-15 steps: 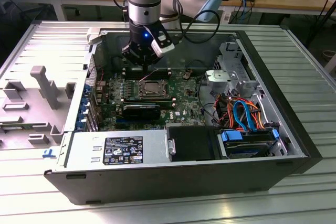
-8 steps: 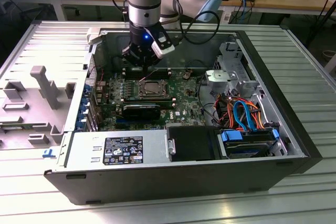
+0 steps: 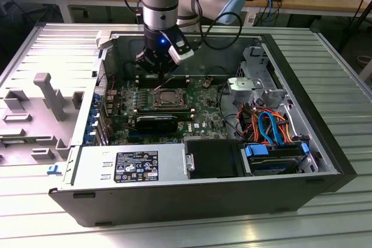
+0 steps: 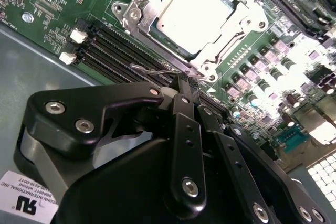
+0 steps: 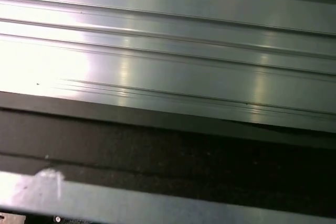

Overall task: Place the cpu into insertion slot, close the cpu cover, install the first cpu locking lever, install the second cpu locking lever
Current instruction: 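Install the first cpu locking lever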

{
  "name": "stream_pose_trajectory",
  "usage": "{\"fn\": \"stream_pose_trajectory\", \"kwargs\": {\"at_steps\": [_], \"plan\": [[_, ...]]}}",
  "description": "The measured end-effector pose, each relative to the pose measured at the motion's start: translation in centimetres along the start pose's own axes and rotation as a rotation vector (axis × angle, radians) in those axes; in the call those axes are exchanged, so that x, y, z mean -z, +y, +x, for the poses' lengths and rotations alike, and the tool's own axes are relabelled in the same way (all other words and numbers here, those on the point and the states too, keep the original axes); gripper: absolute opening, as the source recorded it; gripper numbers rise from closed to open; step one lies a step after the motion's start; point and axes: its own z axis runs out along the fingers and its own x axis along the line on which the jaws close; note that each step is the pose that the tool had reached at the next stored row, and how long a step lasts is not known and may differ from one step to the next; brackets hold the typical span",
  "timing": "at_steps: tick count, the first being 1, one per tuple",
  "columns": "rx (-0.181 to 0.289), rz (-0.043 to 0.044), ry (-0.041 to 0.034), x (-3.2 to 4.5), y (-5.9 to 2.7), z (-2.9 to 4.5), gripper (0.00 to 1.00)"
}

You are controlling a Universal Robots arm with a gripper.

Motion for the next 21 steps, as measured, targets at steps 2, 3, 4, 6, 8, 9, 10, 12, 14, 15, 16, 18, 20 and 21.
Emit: {"fn": "stream_pose_trajectory", "kwargs": {"at_steps": [2, 3, 4, 6, 8, 9, 10, 12, 14, 15, 16, 18, 20, 21], "plan": [[0.0, 0.0001, 0.0, -0.15, 0.08, -0.07, 0.11], [0.0, 0.0001, 0.0001, -0.21, 0.1, -0.09, 0.11], [0.0, 0.0002, 0.0001, -0.31, 0.11, -0.12, 0.11], [0.0, 0.0003, 0.0002, -0.48, 0.1, -0.17, 0.11], [0.0, 0.0007, 0.0002, -0.71, 0.08, -0.27, 0.11], [0.0, 0.0009, 0.0003, -0.88, 0.08, -0.34, 0.11], [0.0, 0.001, 0.0003, -0.97, 0.07, -0.38, 0.11], [0.0, 0.0011, 0.0003, -1.17, 0.05, -0.48, 0.11], [0.0, 0.0015, 0.0003, -1.29, 0.04, -0.61, 0.11], [0.0, 0.0021, 0.0004, -1.39, 0.02, -0.74, 0.11], [0.0, 0.0025, 0.0005, -1.46, 0.01, -0.83, 0.11], [0.0, 0.0036, 0.0006, -1.61, -0.02, -1.01, 0.11], [0.0, 0.0039, 0.0006, -1.73, -0.03, -1.16, 0.11], [0.0, 0.0046, 0.0008, -1.85, -0.06, -1.36, 0.11]]}}
